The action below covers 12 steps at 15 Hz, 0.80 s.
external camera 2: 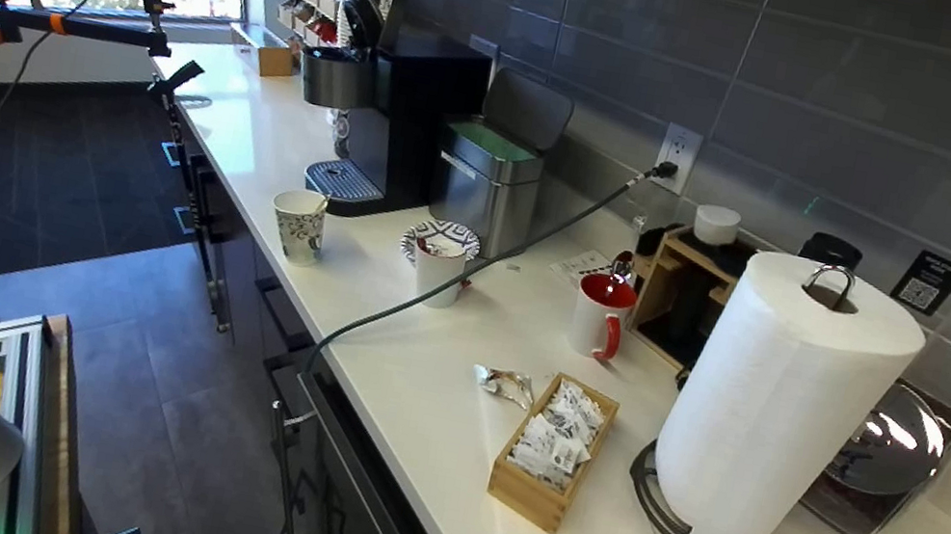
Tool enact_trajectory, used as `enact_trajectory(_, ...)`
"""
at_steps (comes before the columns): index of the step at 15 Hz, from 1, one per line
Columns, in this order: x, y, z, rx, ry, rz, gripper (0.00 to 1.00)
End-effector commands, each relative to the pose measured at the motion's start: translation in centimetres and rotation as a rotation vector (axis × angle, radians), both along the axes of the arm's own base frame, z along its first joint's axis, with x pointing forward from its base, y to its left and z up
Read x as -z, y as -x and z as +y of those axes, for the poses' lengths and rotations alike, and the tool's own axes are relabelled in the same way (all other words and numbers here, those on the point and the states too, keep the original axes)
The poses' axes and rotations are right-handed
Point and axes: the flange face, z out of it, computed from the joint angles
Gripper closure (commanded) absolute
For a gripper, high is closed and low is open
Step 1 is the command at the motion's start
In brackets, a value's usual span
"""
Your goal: Place one coffee pod on the counter.
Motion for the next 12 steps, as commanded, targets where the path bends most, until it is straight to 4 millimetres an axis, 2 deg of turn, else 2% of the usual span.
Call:
enact_trajectory(1, -0.5, -0.8, -0.6, -0.043, 0.06, -0.049, 0.0)
enact_trajectory(5, 0.1, -2.3, -0.8, -0.115, 0.09, -0.061, 0.0)
enact_trajectory(12, 1.8, -6.4, -0.9, -0.053, 0.116, -0.053, 0.0)
